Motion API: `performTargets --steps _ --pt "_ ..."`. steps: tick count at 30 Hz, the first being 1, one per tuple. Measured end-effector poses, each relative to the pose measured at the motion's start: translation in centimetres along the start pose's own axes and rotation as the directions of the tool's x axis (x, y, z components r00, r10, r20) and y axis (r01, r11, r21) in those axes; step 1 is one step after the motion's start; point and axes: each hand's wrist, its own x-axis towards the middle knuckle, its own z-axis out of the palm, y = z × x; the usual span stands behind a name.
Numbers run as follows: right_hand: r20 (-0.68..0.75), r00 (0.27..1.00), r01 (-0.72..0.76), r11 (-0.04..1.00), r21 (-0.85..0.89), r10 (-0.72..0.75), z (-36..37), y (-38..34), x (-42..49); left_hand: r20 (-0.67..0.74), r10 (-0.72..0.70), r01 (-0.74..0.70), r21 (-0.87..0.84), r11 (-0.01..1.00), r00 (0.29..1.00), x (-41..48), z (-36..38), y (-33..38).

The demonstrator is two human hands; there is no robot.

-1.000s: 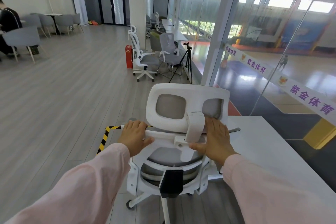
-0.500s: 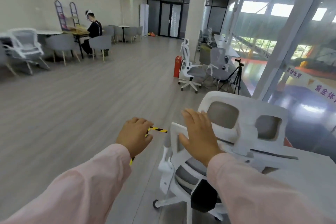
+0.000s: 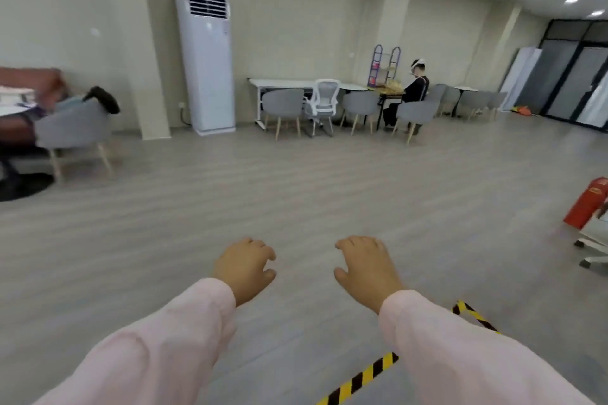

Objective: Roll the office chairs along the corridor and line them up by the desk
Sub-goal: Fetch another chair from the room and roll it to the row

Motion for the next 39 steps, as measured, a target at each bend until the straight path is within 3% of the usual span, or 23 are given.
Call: performTargets --steps 8,18,29,39 --pt "0.015 0.921 0.383 0.915 0.127 -0.388 2.9 -23.5 14.6 -0.059 -0.397 0.399 0.040 0.916 0.916 -7.1 -5.2 -22.4" --pt "0.110 0.726 0.663 0.733 0.152 -0.679 4.7 -45.6 22.6 -0.133 -0.711 0.723 0.128 0.679 0.691 -18.3 -9.1 -38.6" --pt "0.080 0.500 0.845 0.506 0.172 -0.862 7.9 -66.8 37.3 -0.171 -0.879 0.892 0.162 0.421 0.446 -19.8 -11.2 -58.2" --pt "0.079 0.203 0.961 0.214 0.173 -0.976 8.2 -89.8 46.5 -0.184 -0.977 0.994 0.031 0.107 0.111 -25.1 -14.8 -74.2"
